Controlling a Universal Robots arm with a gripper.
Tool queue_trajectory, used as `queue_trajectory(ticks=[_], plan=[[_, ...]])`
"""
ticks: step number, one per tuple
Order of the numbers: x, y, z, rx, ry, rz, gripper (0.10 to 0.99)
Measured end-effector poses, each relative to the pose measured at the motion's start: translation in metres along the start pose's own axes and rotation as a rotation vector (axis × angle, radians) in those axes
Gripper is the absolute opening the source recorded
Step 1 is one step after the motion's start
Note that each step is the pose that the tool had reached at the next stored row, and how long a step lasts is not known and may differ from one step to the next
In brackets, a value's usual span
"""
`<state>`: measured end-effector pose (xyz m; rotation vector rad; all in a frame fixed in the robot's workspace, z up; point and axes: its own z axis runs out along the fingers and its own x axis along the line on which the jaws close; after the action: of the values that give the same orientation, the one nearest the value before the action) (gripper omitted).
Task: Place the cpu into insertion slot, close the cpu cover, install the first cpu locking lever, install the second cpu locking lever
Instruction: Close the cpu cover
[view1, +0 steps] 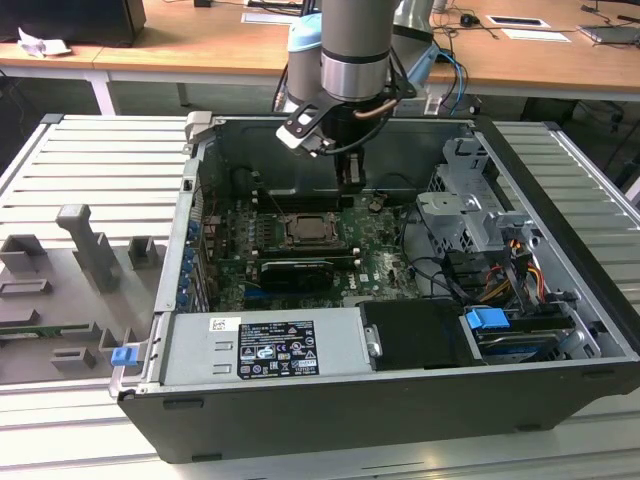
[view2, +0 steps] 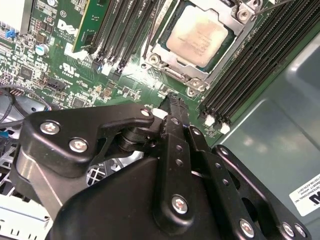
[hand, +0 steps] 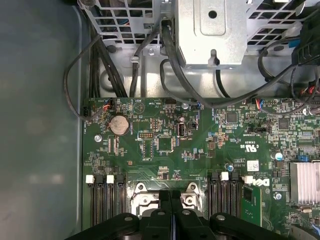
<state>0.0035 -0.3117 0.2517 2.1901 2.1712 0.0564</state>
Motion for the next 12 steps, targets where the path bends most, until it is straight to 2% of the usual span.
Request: queue_trajectory(ticks=[4, 8, 12], plan=[[0.0, -0.0033, -0.0002, 0.0, 0.0, 0.0, 0.106], [-0.0001, -0.0101, -0.0003, 0.0, 0.0, 0.0, 0.106], [-0.0002, -0.0199, 0.0, 0.0, -0.0001, 0.0, 0.106]])
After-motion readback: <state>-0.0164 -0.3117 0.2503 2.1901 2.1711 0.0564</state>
